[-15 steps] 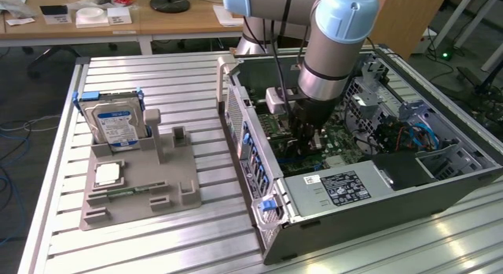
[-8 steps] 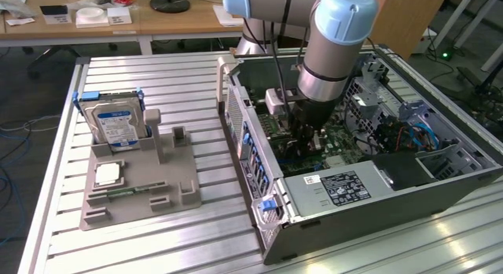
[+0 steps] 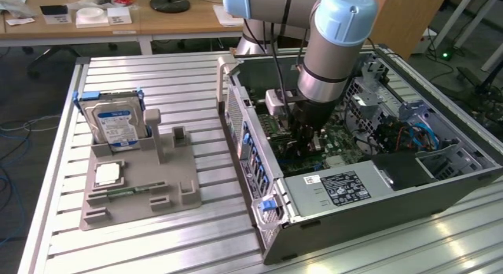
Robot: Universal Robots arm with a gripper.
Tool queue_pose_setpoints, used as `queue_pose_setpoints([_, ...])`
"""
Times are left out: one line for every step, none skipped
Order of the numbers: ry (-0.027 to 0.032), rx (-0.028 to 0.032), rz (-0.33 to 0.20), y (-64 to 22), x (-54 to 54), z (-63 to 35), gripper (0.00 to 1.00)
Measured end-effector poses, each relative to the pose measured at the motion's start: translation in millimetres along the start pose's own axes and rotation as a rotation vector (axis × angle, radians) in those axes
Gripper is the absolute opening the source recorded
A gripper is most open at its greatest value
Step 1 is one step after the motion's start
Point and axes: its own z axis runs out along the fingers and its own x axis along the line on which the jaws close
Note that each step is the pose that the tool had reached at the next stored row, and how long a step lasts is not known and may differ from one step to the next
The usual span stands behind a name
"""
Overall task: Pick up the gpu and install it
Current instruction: 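Insert the gpu into the slot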
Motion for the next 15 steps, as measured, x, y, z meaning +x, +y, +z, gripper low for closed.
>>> queue_pose_setpoints([-0.0001,0.0000,0.000,0.0,0.0,0.0,0.28])
queue_pose_setpoints([-0.0001,0.0000,0.000,0.0,0.0,0.0,0.28])
queue_pose_setpoints([0.0000,0.0000,0.000,0.0,0.0,0.0,0.28])
queue_pose_setpoints([-0.0001,0.0000,0.000,0.0,0.0,0.0,0.28])
queue_pose_setpoints([-0.0001,0.0001,0.000,0.0,0.0,0.0,0.28])
queue_pose_setpoints([0.0000,0.0000,0.000,0.0,0.0,0.0,0.28])
queue_pose_setpoints([-0.0001,0.0000,0.000,0.0,0.0,0.0,0.28])
queue_pose_setpoints([-0.0001,0.0001,0.000,0.0,0.0,0.0,0.28])
queue_pose_setpoints([0.0000,0.0000,0.000,0.0,0.0,0.0,0.28])
queue_pose_setpoints([0.0000,0.0000,0.000,0.0,0.0,0.0,0.28])
queue_pose_setpoints([-0.0001,0.0001,0.000,0.0,0.0,0.0,0.28])
queue_pose_setpoints([-0.0001,0.0001,0.000,0.0,0.0,0.0,0.28])
queue_pose_setpoints([0.0000,0.0000,0.000,0.0,0.0,0.0,0.28])
queue_pose_setpoints([-0.0001,0.0000,0.000,0.0,0.0,0.0,0.28])
queue_pose_setpoints([-0.0001,0.0000,0.000,0.0,0.0,0.0,0.28])
